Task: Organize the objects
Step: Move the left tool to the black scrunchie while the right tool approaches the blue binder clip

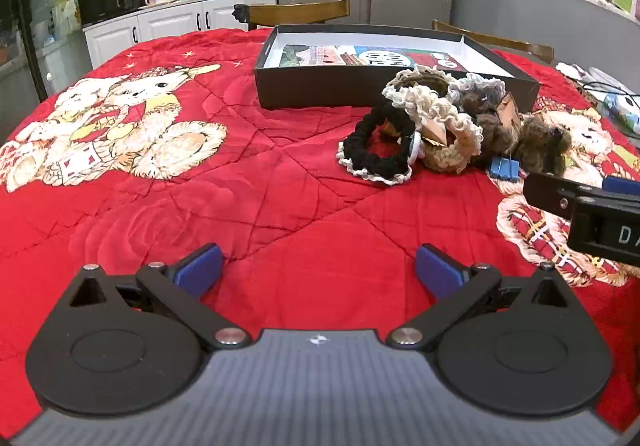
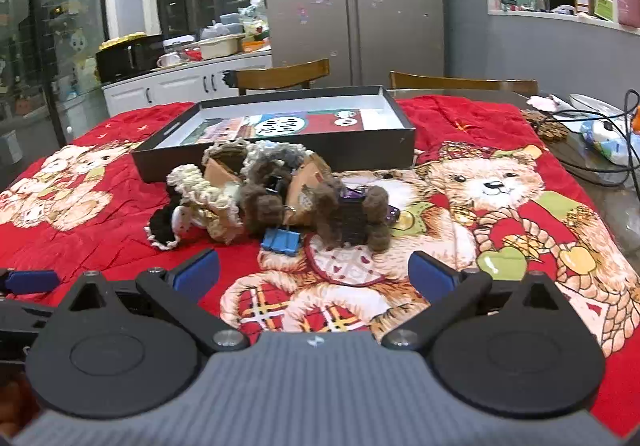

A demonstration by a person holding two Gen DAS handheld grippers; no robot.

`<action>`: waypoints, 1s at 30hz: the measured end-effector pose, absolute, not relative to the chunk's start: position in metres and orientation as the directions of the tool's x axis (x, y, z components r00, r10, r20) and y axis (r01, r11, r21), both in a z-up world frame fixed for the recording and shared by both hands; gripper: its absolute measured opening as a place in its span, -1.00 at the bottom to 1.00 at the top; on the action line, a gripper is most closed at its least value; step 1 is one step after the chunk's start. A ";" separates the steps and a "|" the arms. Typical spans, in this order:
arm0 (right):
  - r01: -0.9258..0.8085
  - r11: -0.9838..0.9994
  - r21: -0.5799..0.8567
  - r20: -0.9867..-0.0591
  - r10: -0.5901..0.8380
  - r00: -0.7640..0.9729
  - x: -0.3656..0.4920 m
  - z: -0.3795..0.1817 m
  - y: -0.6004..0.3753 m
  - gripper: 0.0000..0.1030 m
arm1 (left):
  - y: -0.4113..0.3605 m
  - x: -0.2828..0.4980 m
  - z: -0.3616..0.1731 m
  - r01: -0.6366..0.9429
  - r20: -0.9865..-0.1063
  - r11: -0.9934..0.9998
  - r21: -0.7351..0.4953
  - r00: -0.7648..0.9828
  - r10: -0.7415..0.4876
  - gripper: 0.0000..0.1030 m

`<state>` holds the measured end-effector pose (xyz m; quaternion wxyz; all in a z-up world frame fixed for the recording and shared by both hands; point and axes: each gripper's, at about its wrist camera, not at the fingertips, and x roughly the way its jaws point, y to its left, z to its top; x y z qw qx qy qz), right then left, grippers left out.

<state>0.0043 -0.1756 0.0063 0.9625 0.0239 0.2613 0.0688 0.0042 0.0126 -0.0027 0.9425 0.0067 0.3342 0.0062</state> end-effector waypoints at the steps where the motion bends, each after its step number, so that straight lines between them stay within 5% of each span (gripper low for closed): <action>1: -0.130 0.988 0.082 -0.498 0.153 0.853 0.003 0.007 -0.175 1.00 | 0.012 0.006 -0.003 -0.007 -0.630 1.000 0.023 0.776 0.020 1.00; 18: -0.198 0.967 0.162 -0.450 0.251 0.857 -0.004 0.010 -0.183 1.00 | 0.014 0.012 0.000 0.143 -0.641 0.990 -0.010 0.758 -0.116 1.00; 24: -0.219 0.964 0.153 -0.414 0.264 0.871 -0.011 0.013 -0.178 1.00 | 0.008 0.000 0.006 0.259 -0.577 0.966 -0.017 0.786 -0.221 0.98; 30: -0.174 0.966 0.193 -0.380 0.237 0.894 -0.012 0.022 -0.176 1.00 | 0.000 -0.008 0.016 0.292 -0.522 0.952 0.094 0.829 -0.203 0.87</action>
